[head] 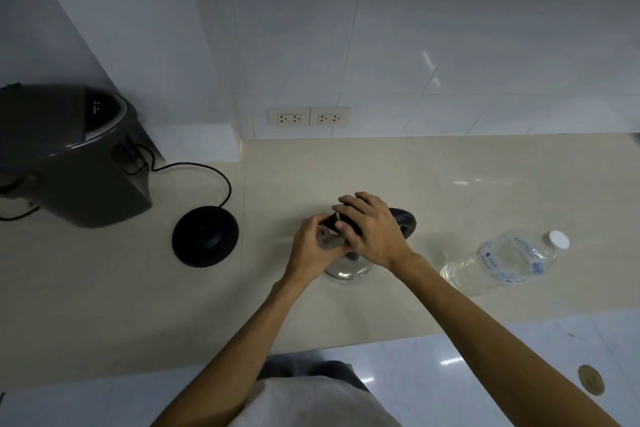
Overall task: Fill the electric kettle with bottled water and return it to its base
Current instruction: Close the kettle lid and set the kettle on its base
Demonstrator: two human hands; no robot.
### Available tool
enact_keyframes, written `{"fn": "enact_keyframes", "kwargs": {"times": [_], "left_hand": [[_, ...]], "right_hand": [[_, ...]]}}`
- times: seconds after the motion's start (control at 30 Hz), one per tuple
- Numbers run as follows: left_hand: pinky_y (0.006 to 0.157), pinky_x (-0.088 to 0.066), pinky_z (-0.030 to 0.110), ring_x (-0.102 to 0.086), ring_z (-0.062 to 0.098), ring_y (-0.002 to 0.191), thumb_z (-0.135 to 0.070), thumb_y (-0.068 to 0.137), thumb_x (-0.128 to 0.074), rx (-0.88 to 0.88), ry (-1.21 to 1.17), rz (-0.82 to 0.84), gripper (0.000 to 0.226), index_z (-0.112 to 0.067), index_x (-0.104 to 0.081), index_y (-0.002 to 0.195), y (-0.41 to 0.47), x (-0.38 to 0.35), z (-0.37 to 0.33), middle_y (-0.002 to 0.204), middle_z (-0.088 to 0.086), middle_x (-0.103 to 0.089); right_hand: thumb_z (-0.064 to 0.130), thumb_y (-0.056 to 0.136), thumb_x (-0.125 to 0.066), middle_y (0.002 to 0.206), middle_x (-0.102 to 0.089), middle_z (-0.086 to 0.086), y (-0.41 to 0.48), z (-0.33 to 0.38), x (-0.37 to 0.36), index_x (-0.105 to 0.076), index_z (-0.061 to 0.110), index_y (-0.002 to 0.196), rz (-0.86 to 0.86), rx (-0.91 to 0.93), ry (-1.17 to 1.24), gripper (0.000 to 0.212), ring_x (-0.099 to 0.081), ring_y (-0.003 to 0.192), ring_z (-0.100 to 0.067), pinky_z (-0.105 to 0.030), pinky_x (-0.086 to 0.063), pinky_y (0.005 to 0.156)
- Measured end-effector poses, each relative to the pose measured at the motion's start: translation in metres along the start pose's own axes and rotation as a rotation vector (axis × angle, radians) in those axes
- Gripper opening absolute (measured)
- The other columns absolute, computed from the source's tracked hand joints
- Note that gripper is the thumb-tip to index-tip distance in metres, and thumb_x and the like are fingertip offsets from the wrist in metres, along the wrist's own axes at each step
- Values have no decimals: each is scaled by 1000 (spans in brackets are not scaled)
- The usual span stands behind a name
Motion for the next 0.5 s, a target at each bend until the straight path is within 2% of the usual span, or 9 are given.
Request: {"fn": "enact_keyframes", "kwargs": {"times": [0.13,0.27,0.37,0.5], "left_hand": [[92,-64,41,-73,13,106,-46,60,-99,-13,-24,-5,63,-37,-66,114,0,0,1,118,1,-70],[94,-63,43,-71,15,108,-50,60,-97,-18,-23,-4,72,-25,-68,120,0,-1,3,120,0,-67],[93,-63,41,-70,17,107,-52,59,-95,-33,-8,-17,70,-23,-68,117,0,0,0,117,1,-68],[92,-62,31,-70,14,106,-51,57,-91,-48,-22,-19,60,-41,-64,110,-1,0,-6,118,-4,-67]], "right_hand": [[46,100,-47,136,-67,-1,0,-3,-3,-69,17,128,3,4,11,46,-55,128,-32,-46,-40,109],[45,101,-46,135,-67,-1,1,-4,-5,-71,17,127,-17,6,15,45,-55,128,-32,-45,-40,109],[43,99,-49,133,-69,-1,2,-5,-4,-72,17,124,-53,6,29,43,-56,128,-32,-45,-41,108],[44,97,-53,132,-69,-1,2,-5,-7,-74,18,122,-44,2,18,42,-55,129,-34,-48,-42,107]]}}
Point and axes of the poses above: each hand's wrist, its own y-axis towards the middle knuckle, its own x-axis out of the back of the hand, z = x × y, the point moved 9 cm from there along y, towards the middle knuckle
